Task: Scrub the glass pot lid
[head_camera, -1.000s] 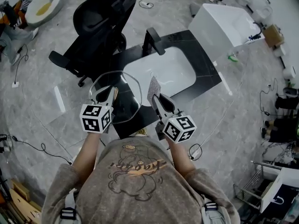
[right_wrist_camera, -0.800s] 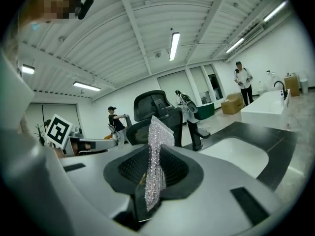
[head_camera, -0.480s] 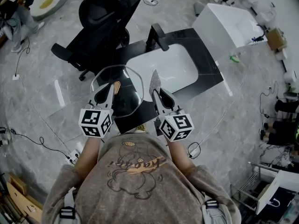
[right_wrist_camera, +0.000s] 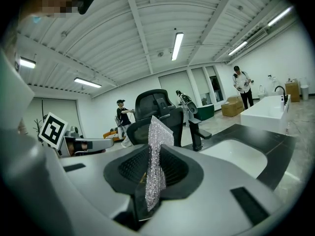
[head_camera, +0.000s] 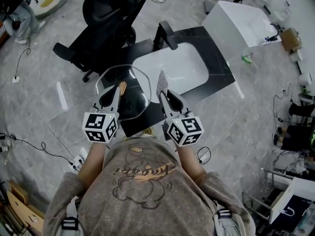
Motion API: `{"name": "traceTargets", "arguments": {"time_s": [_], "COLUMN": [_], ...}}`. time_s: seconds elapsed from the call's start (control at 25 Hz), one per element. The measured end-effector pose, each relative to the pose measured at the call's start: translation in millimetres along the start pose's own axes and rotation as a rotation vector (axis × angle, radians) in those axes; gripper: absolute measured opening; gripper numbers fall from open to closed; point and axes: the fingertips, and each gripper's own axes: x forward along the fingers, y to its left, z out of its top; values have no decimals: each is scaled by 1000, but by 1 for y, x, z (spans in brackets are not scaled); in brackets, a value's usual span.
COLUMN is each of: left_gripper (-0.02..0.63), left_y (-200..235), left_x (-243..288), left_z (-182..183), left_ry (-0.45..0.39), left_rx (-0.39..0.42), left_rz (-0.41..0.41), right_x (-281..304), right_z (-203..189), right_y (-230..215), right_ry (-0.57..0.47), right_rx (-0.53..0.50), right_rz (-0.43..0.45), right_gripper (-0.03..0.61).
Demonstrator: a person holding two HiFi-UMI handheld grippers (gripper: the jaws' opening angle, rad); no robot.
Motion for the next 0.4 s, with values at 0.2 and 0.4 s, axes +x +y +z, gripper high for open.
{"name": "traceTargets", "arguments": {"time_s": [0.2, 0.4], "left_gripper": [18, 18], "left_y": [-4, -5], "left_x": [1, 0], "left_z": [-4, -4], "left_ry": [20, 20], "left_rx": [5, 13], "left_rz": [-19, -20], "right_x": [-1, -3], "right_z": [-4, -6], "right_y": [-1, -1], "right_ry": [7, 15], "right_rx": [-3, -2], "right_rz": [-5, -7], "right_gripper": [83, 83]}}
